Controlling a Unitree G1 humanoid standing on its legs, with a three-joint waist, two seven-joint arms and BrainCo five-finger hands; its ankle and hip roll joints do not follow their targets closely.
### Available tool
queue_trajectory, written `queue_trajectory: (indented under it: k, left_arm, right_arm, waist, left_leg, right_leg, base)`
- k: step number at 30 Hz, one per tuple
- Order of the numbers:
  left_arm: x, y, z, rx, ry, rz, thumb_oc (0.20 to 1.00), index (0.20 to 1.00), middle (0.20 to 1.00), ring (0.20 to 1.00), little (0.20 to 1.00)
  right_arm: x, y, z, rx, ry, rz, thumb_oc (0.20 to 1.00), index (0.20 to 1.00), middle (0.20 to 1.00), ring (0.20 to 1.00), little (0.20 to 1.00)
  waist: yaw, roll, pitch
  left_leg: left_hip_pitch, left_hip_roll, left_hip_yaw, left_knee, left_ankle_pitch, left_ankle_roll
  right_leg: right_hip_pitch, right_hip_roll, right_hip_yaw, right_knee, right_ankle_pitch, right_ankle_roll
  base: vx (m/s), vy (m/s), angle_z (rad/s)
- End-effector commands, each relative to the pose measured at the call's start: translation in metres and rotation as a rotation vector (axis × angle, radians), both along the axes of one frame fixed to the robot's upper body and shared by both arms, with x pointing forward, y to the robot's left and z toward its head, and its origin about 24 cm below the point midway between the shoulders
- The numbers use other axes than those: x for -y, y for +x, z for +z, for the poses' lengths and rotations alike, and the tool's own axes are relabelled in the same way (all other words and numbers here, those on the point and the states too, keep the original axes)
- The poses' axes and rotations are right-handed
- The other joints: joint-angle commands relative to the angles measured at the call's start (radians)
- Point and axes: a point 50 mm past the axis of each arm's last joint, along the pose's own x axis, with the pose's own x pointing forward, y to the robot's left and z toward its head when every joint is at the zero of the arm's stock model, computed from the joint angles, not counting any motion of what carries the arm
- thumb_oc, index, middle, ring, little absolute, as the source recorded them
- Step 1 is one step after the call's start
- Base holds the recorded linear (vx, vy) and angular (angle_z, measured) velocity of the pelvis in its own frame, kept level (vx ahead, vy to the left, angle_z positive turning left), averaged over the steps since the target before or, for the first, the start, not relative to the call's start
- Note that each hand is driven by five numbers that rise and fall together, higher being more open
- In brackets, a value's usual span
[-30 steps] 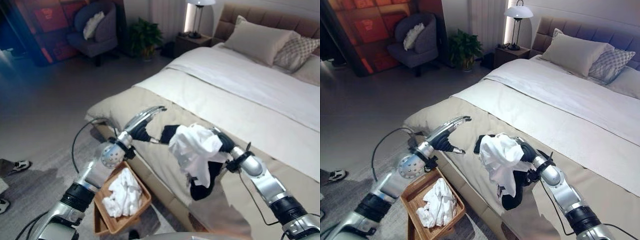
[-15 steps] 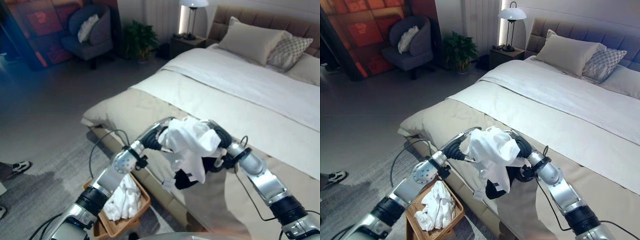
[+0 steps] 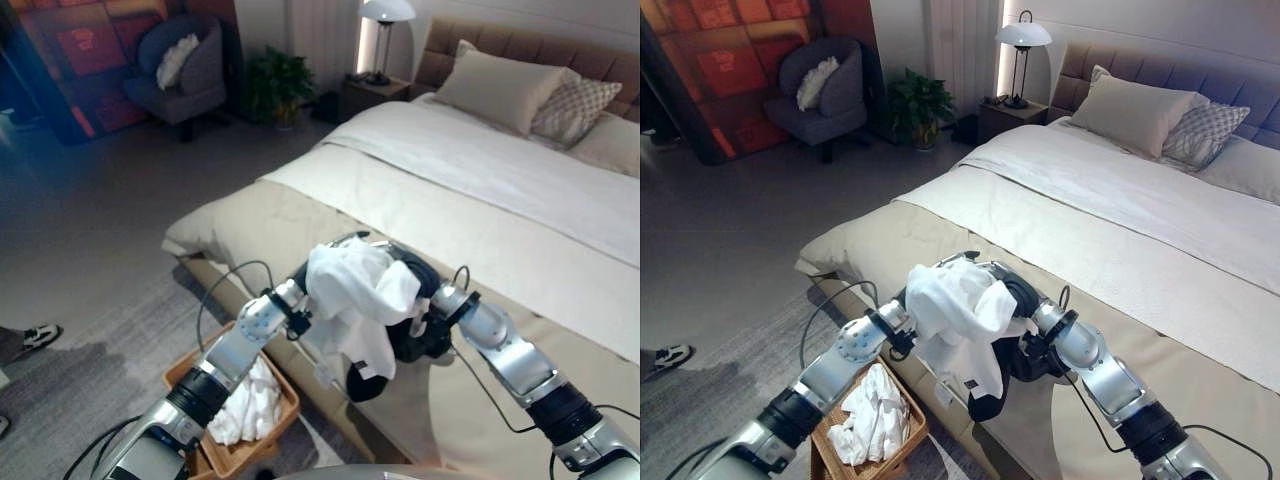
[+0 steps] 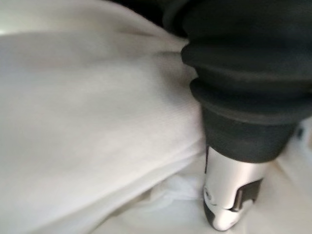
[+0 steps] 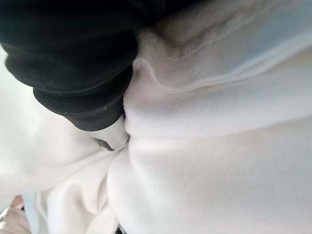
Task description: Pick up clothes into the bucket
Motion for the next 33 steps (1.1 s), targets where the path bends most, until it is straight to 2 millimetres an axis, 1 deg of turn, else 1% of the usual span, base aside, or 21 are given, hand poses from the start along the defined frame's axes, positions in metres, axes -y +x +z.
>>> queue_trajectory:
  k: [1, 4, 5, 6, 7, 12, 18, 24, 25, 29, 33]
  left_arm:
    - [0.022, 0.019, 0.029, 0.077, -0.069, -0.055, 1.0, 1.0, 1.0, 1.0, 1.0]
    - [0.032, 0.018, 0.033, 0.089, -0.078, -0.081, 1.0, 1.0, 1.0, 1.0, 1.0]
    - [0.038, 0.016, 0.036, 0.095, -0.088, -0.111, 0.658, 0.658, 0.658, 0.658, 0.658]
    - [0.038, 0.016, 0.036, 0.095, -0.088, -0.111, 0.495, 0.495, 0.495, 0.495, 0.495]
    - [0.039, 0.015, 0.036, 0.091, -0.095, -0.116, 0.2, 0.2, 0.2, 0.2, 0.2]
    - [0.038, 0.013, 0.031, 0.065, -0.107, -0.127, 0.2, 0.2, 0.2, 0.2, 0.2]
    - [0.025, 0.015, 0.02, 0.031, -0.105, -0.062, 0.2, 0.2, 0.2, 0.2, 0.2]
    - [0.017, 0.015, 0.016, 0.035, -0.09, -0.018, 0.2, 0.2, 0.2, 0.2, 0.2]
    - [0.01, 0.016, 0.012, 0.035, -0.082, 0.032, 1.0, 1.0, 1.0, 1.0, 1.0]
    - [-0.012, 0.018, 0.003, 0.031, -0.088, 0.182, 1.0, 1.0, 1.0, 1.0, 1.0]
    - [-0.043, 0.013, -0.005, 0.014, -0.154, 0.347, 1.0, 1.0, 1.0, 1.0, 1.0]
  right_arm:
    - [-0.039, -0.004, 0.068, 0.251, 0.203, 0.205, 0.2, 0.2, 0.2, 0.2, 0.2]
    - [-0.043, -0.005, 0.07, 0.256, 0.206, 0.221, 0.2, 0.2, 0.2, 0.2, 0.2]
    - [-0.045, -0.006, 0.071, 0.262, 0.207, 0.231, 0.2, 0.2, 0.2, 0.2, 0.2]
    - [-0.045, -0.006, 0.071, 0.262, 0.207, 0.231, 0.2, 0.2, 0.2, 0.2, 0.2]
    - [-0.045, -0.006, 0.072, 0.264, 0.209, 0.234, 0.2, 0.2, 0.2, 0.2, 0.2]
    - [-0.043, -0.006, 0.072, 0.263, 0.207, 0.234, 0.2, 0.2, 0.2, 0.2, 0.2]
    - [-0.039, -0.005, 0.071, 0.265, 0.207, 0.208, 0.2, 0.2, 0.2, 0.2, 0.2]
    - [-0.037, -0.005, 0.07, 0.264, 0.203, 0.197, 0.2, 0.2, 0.2, 0.2, 0.2]
    - [-0.036, -0.004, 0.069, 0.265, 0.198, 0.186, 0.2, 0.2, 0.2, 0.2, 0.2]
    - [-0.031, -0.004, 0.067, 0.274, 0.186, 0.155, 0.2, 0.2, 0.2, 0.2, 0.2]
    - [-0.023, -0.004, 0.067, 0.284, 0.182, 0.12, 0.2, 0.2, 0.2, 0.2, 0.2]
  waist:
    - [-0.002, -0.051, -0.014]
    - [-0.004, -0.053, -0.012]
    - [-0.006, -0.052, -0.011]
    - [-0.005, -0.052, -0.01]
    - [-0.005, -0.053, -0.01]
    - [-0.005, -0.053, -0.012]
    - [-0.001, -0.053, -0.011]
    - [0.003, -0.053, -0.011]
    - [0.006, -0.055, -0.009]
    - [0.016, -0.058, -0.005]
    - [0.027, -0.063, 0.002]
  left_leg:
    - [0.068, -0.009, 0.0, 0.011, -0.095, 0.005]
    - [0.066, -0.01, 0.0, 0.011, -0.094, 0.005]
    - [0.066, -0.01, 0.0, 0.011, -0.094, 0.006]
    - [0.066, -0.01, 0.0, 0.011, -0.094, 0.006]
    - [0.066, -0.011, 0.0, 0.011, -0.095, 0.007]
    - [0.07, -0.013, 0.004, 0.012, -0.098, 0.008]
    - [0.072, -0.013, 0.005, 0.013, -0.099, 0.007]
    - [0.071, -0.013, 0.005, 0.013, -0.099, 0.008]
    - [0.071, -0.013, 0.004, 0.013, -0.098, 0.008]
    - [0.068, -0.012, 0.002, 0.015, -0.097, 0.008]
    - [0.067, -0.011, 0.001, 0.021, -0.098, 0.007]
  right_leg:
    - [-0.077, -0.046, 0.039, 0.023, 0.123, 0.053]
    - [-0.078, -0.048, 0.04, 0.022, 0.124, 0.054]
    - [-0.079, -0.049, 0.042, 0.023, 0.124, 0.054]
    - [-0.079, -0.049, 0.042, 0.023, 0.124, 0.054]
    - [-0.079, -0.049, 0.043, 0.023, 0.124, 0.054]
    - [-0.079, -0.05, 0.048, 0.026, 0.124, 0.055]
    - [-0.076, -0.051, 0.045, 0.025, 0.123, 0.056]
    - [-0.076, -0.051, 0.043, 0.026, 0.123, 0.056]
    - [-0.076, -0.052, 0.042, 0.025, 0.123, 0.055]
    - [-0.073, -0.051, 0.039, 0.024, 0.121, 0.053]
    - [-0.074, -0.048, 0.041, 0.024, 0.12, 0.05]
  base:
    - [0.0, 0.0, 0.0]
    - [0.0, 0.0, 0.0]
    - [0.0, 0.0, 0.0]
    - [0.0, 0.0, 0.0]
    - [0.0, 0.0, 0.0]
    - [0.0, 0.0, -0.01]
    - [0.0, 0.0, -0.03]
    - [0.0, 0.0, 0.0]
    - [0.0, 0.0, 0.0]
    - [0.0, 0.0, 0.0]
    - [0.0, 0.0, 0.0]
